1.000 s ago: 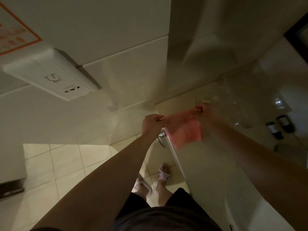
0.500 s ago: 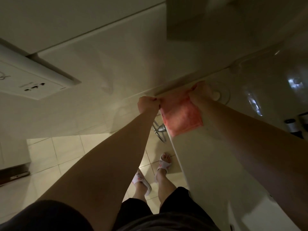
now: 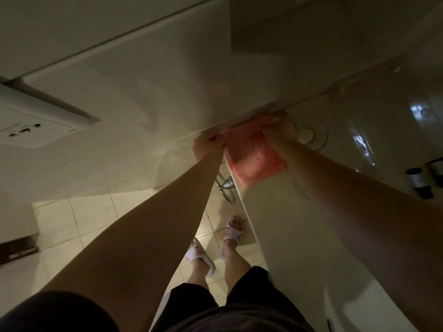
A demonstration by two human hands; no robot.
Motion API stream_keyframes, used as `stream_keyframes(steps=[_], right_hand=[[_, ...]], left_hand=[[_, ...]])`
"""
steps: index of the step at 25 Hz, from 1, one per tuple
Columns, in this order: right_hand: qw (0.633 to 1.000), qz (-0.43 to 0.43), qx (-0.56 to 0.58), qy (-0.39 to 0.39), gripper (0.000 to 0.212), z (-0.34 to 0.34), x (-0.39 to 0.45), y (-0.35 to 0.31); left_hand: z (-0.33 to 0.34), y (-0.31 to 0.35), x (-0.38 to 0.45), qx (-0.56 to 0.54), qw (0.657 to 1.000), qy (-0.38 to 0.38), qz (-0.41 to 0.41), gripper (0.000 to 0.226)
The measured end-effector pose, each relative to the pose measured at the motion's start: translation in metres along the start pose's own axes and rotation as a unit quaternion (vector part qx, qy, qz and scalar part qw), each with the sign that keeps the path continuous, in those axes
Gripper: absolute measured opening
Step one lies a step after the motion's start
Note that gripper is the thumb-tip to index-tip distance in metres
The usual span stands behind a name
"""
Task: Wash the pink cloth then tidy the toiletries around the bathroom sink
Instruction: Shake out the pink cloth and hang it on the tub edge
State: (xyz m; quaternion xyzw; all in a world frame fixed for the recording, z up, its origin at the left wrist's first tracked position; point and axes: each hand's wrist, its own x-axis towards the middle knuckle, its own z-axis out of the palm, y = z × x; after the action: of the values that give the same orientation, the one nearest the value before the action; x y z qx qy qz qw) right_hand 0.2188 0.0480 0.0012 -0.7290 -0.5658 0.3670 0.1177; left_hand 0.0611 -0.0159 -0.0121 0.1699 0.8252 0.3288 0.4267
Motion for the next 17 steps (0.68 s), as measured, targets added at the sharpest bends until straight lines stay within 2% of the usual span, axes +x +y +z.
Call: stream_keyframes(steps=[3, 4, 6, 8, 10, 13, 17], right_hand=[[0.993, -0.101, -0.055, 0.01, 0.037, 0.006, -0.017, 0.006], [0.987, -0.132, -0.086, -0.009, 0.039, 0.01, -0.02, 0.01], [0.968, -0.164, -0.172, -0.079, 0.045, 0.017, -0.024, 0.018], [0.935, -0.197, -0.256, -0.145, 0.051, 0.017, -0.027, 0.023], [0.913, -0.224, -0.293, -0.176, 0.055, 0.009, -0.032, 0.022], [0.93, -0.215, -0.232, -0.185, 0.05, -0.003, -0.04, 0.025], [0.964, -0.143, -0.191, -0.117, 0.04, -0.016, -0.064, 0.035]], left_hand=[[0.007, 0.001, -0.028, 0.14, 0.983, 0.021, 0.119, 0.023], [0.009, -0.002, -0.035, 0.196, 0.963, 0.003, 0.186, 0.027], [0.013, -0.011, -0.043, 0.342, 0.894, -0.07, 0.281, 0.04], [0.012, -0.023, -0.037, 0.449, 0.838, -0.137, 0.277, 0.06], [0.008, -0.025, -0.032, 0.48, 0.82, -0.162, 0.266, 0.068], [0.001, -0.013, -0.04, 0.485, 0.811, -0.163, 0.282, 0.069], [-0.019, -0.001, -0.061, 0.5, 0.797, -0.153, 0.303, 0.066]])
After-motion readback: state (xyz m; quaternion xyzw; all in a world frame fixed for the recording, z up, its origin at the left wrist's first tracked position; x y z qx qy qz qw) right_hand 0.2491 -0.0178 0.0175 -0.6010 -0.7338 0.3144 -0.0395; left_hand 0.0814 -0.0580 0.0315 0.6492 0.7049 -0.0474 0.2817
